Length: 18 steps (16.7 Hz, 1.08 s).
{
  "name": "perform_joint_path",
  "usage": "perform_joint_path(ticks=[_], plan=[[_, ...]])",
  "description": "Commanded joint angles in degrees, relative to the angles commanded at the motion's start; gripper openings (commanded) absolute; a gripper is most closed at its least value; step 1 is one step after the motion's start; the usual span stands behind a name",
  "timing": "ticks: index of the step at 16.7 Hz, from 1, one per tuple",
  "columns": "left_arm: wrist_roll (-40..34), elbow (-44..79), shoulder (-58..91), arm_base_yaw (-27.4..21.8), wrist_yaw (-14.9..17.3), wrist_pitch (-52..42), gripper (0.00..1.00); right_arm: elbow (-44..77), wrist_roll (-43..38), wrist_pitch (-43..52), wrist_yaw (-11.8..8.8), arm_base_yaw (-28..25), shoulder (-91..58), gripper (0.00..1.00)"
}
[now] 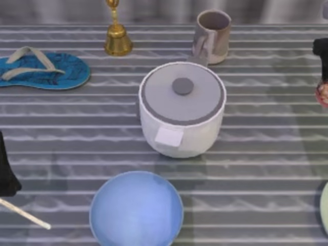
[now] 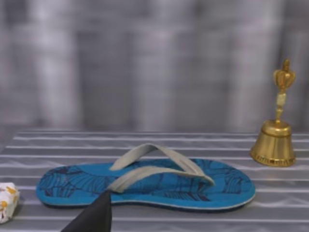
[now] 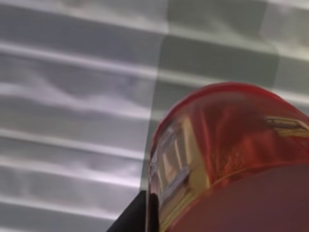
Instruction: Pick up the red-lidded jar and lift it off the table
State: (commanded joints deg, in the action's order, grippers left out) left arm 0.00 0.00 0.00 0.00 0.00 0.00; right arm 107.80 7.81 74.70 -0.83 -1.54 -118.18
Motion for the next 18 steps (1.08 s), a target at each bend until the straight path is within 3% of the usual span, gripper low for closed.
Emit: perform_joint_path(ticks=[9, 18], plan=[[0.0, 0.0, 0.0, 0.0, 0.0, 0.0, 1.00, -5.6, -22.4, -8.8, 2.2, -13.2, -2.5, 0.00], [0.0, 0.0, 0.0, 0.0, 0.0, 0.0, 1.00, -8.1, -24.7, -12.2, 2.4, -14.8, -3.2, 0.00]])
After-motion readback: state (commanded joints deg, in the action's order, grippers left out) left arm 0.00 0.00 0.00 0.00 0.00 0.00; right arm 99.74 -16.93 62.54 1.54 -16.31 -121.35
